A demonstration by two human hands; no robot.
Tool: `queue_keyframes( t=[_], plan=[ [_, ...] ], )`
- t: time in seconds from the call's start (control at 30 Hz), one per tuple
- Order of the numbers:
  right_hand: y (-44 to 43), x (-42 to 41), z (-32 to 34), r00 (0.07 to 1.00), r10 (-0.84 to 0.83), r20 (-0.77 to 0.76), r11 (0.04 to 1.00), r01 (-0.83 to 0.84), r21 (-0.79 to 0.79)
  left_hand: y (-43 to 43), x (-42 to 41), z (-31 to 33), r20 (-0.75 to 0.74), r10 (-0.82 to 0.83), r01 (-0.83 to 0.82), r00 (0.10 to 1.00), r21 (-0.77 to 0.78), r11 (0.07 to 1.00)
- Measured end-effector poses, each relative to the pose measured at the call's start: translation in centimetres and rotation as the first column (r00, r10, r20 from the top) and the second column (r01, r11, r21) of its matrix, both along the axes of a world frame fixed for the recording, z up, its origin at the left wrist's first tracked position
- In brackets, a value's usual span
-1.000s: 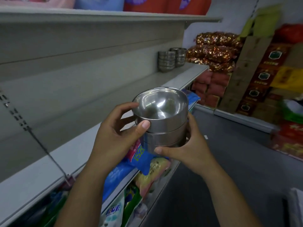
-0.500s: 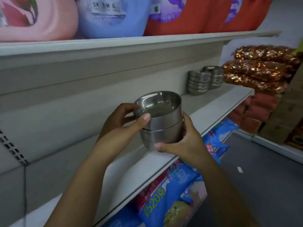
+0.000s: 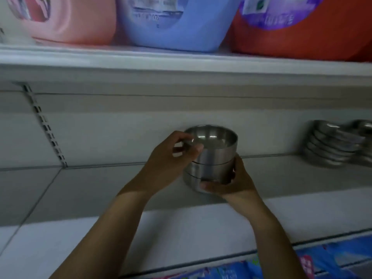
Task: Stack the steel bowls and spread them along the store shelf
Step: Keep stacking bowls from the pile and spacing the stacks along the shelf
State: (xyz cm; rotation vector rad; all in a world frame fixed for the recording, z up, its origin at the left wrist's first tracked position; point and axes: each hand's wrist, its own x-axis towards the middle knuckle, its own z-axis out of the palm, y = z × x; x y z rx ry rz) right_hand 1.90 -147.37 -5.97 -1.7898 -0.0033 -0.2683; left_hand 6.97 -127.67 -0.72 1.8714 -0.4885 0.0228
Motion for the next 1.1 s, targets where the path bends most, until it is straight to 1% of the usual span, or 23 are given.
queue_keyframes(
  t=[0.1,0.17,0.27,0.33,0.4,0.5,0.6,0.77,0.97,1.1],
  plan=[
    [-2.0,1.8,-0.1,0.999,0.049,-0.014,0.998,-0.050,-0.036,-2.0,0.5,-0.8,0.015,0.059,-0.058,0.998,-0.026,0.998],
    [-3.2,2.6,-0.2,0.998,0.060,-0.022,0.995,-0.062,-0.076,-3.3,0.5,-1.4,0.058,0.106,-0.103,0.993,-0.046,0.994],
    [-4.6,3.5,-0.4,1.000,0.019,-0.010,0.994,-0.020,-0.106,-5.0,0.0,-2.7,0.121,0.121,-0.104,0.985,-0.143,0.984],
    [-5.0,3.7,-1.0,1.000,-0.018,0.011,0.995,0.019,-0.101,-5.7,-0.4,-4.0,0.181,0.115,-0.086,0.977,-0.162,0.983],
    [-5.1,3.7,-1.7,0.998,-0.040,0.040,0.995,0.043,-0.091,-6.1,-0.5,-5.1,0.220,0.121,-0.095,0.968,-0.123,0.988],
    [-4.8,3.7,-2.3,0.997,-0.050,0.061,0.997,0.053,-0.061,-6.1,-0.5,-6.1,0.236,0.138,-0.124,0.962,-0.072,0.990],
    [-4.7,3.6,-2.4,0.996,-0.066,0.063,0.996,0.069,-0.053,-5.9,-0.3,-6.6,0.274,0.140,-0.129,0.951,-0.059,0.990],
    [-4.5,3.3,-2.3,0.994,-0.082,0.068,0.996,0.084,-0.032,-5.7,0.2,-7.2,0.294,0.160,-0.163,0.942,-0.016,0.987],
    [-4.5,2.6,-2.2,0.987,-0.135,0.084,0.983,0.144,-0.112,-4.9,0.1,-6.5,0.354,0.156,-0.185,0.922,0.050,0.982],
    [-4.4,1.4,-1.5,0.989,-0.135,0.068,0.978,0.144,-0.154,-3.2,-0.9,-4.9,0.386,0.137,-0.218,0.912,0.175,0.960]
  ],
)
